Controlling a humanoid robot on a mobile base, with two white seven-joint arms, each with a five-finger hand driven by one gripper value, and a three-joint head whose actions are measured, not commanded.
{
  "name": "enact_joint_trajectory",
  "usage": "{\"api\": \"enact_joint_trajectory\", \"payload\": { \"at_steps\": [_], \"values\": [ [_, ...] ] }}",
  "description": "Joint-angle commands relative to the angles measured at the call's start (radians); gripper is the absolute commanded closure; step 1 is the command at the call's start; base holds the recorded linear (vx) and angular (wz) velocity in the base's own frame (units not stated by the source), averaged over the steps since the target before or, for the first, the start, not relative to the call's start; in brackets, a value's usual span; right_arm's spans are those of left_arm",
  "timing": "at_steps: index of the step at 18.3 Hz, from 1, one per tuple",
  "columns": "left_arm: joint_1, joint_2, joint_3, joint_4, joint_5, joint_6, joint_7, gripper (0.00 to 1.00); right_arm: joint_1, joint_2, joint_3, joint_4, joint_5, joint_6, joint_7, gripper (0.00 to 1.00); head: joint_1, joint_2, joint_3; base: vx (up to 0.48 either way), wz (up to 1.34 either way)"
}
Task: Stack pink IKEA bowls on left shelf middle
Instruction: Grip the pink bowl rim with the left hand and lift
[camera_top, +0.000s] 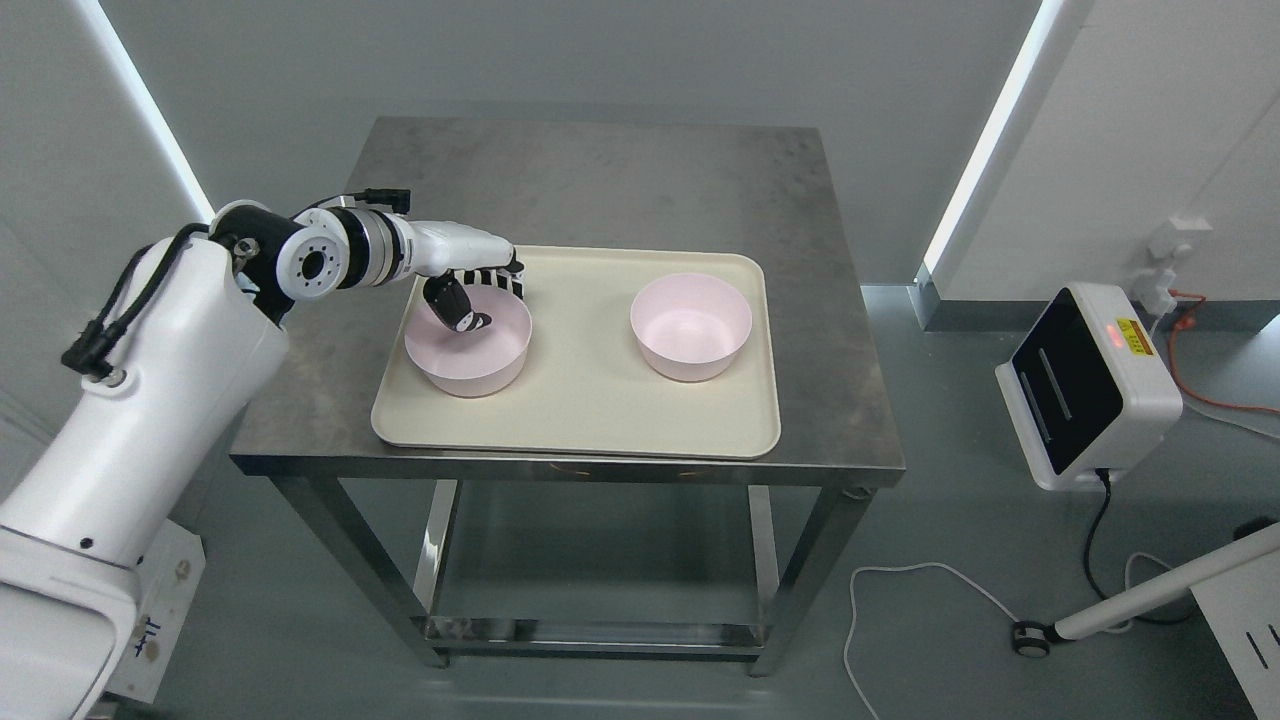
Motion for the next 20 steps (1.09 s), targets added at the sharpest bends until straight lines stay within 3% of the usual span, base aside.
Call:
{"api": "enact_joint_trajectory", "payload": {
  "at_steps": [1, 2, 11, 20],
  "values": [
    [0.021, -0.027, 0.108, 0.032, 0.002, -0.06, -0.004, 0.95, 0.025, -0.017, -0.011, -0.034, -0.059, 0.001, 0.0, 0.0, 0.0, 0.0, 0.0, 0.0, 0.0],
    [0.027, -0.036, 0.132, 0.035, 0.002, -0.08, -0.008, 0.99, 0.025, -0.017, -0.011, -0.034, -0.059, 0.001, 0.0, 0.0, 0.0, 0.0, 0.0, 0.0, 0.0],
    [0.047, -0.053, 0.183, 0.036, 0.001, -0.131, -0.013, 0.99, 0.025, -0.017, -0.011, -0.034, -0.059, 0.001, 0.0, 0.0, 0.0, 0.0, 0.0, 0.0, 0.0],
    [-0.006, -0.111, 0.198, 0.03, 0.005, -0.113, -0.019, 0.99, 0.025, -0.017, -0.011, -0.034, -0.059, -0.001, 0.0, 0.0, 0.0, 0.0, 0.0, 0.0, 0.0]
  ]
}}
